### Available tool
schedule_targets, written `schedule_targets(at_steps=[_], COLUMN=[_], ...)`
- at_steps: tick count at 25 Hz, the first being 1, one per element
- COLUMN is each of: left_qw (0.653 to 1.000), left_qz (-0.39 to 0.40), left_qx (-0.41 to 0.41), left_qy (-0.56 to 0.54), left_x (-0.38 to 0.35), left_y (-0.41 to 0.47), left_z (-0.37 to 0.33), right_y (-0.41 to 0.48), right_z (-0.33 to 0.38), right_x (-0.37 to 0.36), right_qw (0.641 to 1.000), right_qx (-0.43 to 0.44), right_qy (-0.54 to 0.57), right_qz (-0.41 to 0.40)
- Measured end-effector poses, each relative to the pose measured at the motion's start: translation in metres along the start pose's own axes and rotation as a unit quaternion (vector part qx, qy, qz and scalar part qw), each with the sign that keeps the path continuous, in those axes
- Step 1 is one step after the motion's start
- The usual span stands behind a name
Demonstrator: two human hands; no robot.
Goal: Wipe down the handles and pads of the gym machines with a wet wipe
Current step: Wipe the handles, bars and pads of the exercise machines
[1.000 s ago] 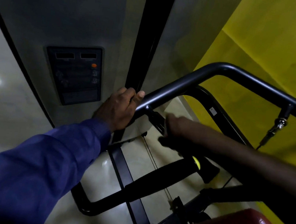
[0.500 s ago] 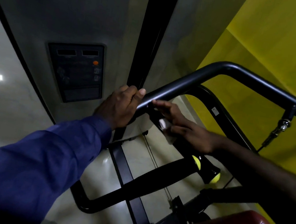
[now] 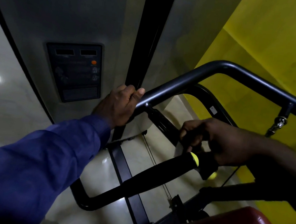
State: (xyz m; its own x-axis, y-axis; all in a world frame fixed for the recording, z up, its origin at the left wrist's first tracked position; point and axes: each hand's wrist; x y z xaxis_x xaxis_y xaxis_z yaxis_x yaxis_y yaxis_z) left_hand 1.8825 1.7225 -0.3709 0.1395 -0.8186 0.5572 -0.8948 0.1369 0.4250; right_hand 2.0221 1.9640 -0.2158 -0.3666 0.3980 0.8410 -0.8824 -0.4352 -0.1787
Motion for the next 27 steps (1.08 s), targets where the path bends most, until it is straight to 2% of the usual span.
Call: schedule_targets(at_steps=[1,4,6,8,11,12,13,16,17,19,22,23,25,26,27], left_qw=[1.0,1.0,1.0,1.0,1.0,1.0,1.0,1.0,1.0,1.0,1.0,1.0,1.0,1.0,1.0], left_qz=[0.002,0.008,0.007,0.003,-0.002,0.0,0.004,0.006,0.008,0.013,0.018,0.018,0.016,0.013,0.009], left_qx=[0.0,0.003,0.005,0.007,0.003,0.001,0.002,0.006,0.007,0.017,0.023,0.022,0.02,0.017,0.013], left_qy=[0.005,-0.003,-0.003,-0.002,0.004,0.006,0.006,-0.004,-0.003,0.002,0.001,0.003,0.0,-0.002,-0.001], left_x=[0.0,0.001,0.002,0.002,0.0,-0.001,0.0,0.002,0.003,0.005,0.004,0.003,0.003,0.002,0.002], left_y=[0.001,0.0,0.0,-0.001,0.0,0.001,0.001,0.0,-0.001,-0.002,-0.001,0.0,0.001,0.001,0.0], left_z=[0.0,-0.001,0.0,0.001,0.001,0.002,0.002,-0.001,-0.001,-0.001,-0.003,-0.002,-0.001,0.0,0.0], right_y=[0.003,0.056,0.083,0.073,0.035,0.034,0.041,0.085,0.088,0.077,0.038,0.038,0.06,0.059,0.065], right_z=[-0.002,0.002,0.012,0.01,0.008,0.011,0.016,0.017,0.015,0.015,0.006,0.008,0.014,0.01,0.011], right_x=[-0.001,-0.015,-0.028,-0.023,0.005,0.01,0.008,-0.017,-0.024,-0.022,0.003,0.003,-0.002,-0.012,-0.018], right_qw=[1.0,0.993,0.988,0.992,0.984,0.979,0.979,0.981,0.984,0.982,0.967,0.965,0.975,0.985,0.987], right_qx=[-0.002,-0.081,-0.068,-0.083,-0.093,-0.095,-0.104,-0.101,-0.114,-0.126,-0.155,-0.167,-0.151,-0.095,-0.115], right_qy=[-0.025,-0.003,-0.015,-0.047,-0.126,-0.151,-0.154,-0.157,-0.121,-0.127,-0.193,-0.191,-0.164,-0.142,-0.087], right_qz=[0.009,-0.084,-0.138,-0.083,0.086,0.1,0.08,-0.051,-0.06,-0.05,0.065,0.065,-0.013,-0.016,-0.074])
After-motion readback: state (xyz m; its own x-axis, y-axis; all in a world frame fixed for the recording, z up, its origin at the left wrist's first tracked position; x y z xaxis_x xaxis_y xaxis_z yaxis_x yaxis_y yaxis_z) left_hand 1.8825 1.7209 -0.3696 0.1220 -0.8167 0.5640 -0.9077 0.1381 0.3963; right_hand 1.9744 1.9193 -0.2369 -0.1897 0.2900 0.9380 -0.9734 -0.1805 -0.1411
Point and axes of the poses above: each hand's wrist, its own y-axis towards the middle knuckle, its own x-axis out of the back of the hand, z = x × y, and after that the axes turned 15 degrees about -z, right-handed
